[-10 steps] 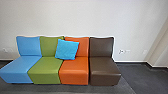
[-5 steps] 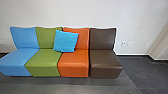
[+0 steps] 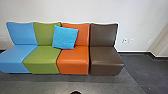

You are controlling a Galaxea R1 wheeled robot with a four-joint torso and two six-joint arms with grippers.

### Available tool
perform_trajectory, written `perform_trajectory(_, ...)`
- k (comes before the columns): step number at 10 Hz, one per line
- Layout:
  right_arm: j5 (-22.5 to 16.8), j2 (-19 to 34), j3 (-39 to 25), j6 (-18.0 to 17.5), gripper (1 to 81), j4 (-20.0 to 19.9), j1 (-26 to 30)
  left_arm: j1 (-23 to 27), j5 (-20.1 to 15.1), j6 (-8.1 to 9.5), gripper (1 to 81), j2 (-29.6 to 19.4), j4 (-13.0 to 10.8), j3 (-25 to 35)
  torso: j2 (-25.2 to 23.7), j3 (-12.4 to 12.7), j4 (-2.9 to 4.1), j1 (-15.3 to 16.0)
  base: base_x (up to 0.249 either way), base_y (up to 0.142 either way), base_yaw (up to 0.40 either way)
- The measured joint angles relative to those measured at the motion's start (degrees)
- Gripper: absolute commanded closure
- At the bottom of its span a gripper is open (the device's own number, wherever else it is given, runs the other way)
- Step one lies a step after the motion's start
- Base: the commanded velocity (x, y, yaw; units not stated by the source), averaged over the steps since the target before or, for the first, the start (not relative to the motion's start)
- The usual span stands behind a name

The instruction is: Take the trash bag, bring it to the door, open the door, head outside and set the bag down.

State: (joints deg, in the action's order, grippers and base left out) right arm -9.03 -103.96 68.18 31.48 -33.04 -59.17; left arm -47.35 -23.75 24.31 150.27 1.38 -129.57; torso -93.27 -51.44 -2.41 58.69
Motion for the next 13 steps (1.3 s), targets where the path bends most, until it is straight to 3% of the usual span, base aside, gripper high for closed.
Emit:
perform_trajectory(4, -0.04, 0.62, -0.29, 0.00, 1.0, 0.00, -0.04, 1.79, -1.05, 0.07, 1.0, 2.27, 1.95, -3.08, -8.02, -0.54, 0.00, 4.94, 0.000, 0.000, 0.000)
perform_trajectory(8, 0.02, 0.66, -0.49, -0.02, 1.0, -0.37, 0.68, 5.23, -5.69, 0.02, 1.0, 5.18, 2.23, -8.11, -15.58, -7.36, 0.00, 9.73, 0.000, 0.000, 0.000)
perform_trajectory(11, 0.13, 0.49, -0.51, -0.02, 1.0, -0.80, 1.71, 8.00, -6.81, 0.05, 1.0, 5.18, 2.28, -8.91, -21.90, -13.29, 0.00, 13.68, 0.000, 0.000, 0.000)
perform_trajectory(13, 0.16, -0.23, -0.57, -0.02, 1.0, -0.84, 1.76, 10.01, -9.50, 0.07, 1.0, 6.57, 2.30, -8.90, -25.16, -14.84, 0.00, 15.58, 0.000, 0.000, 0.000)
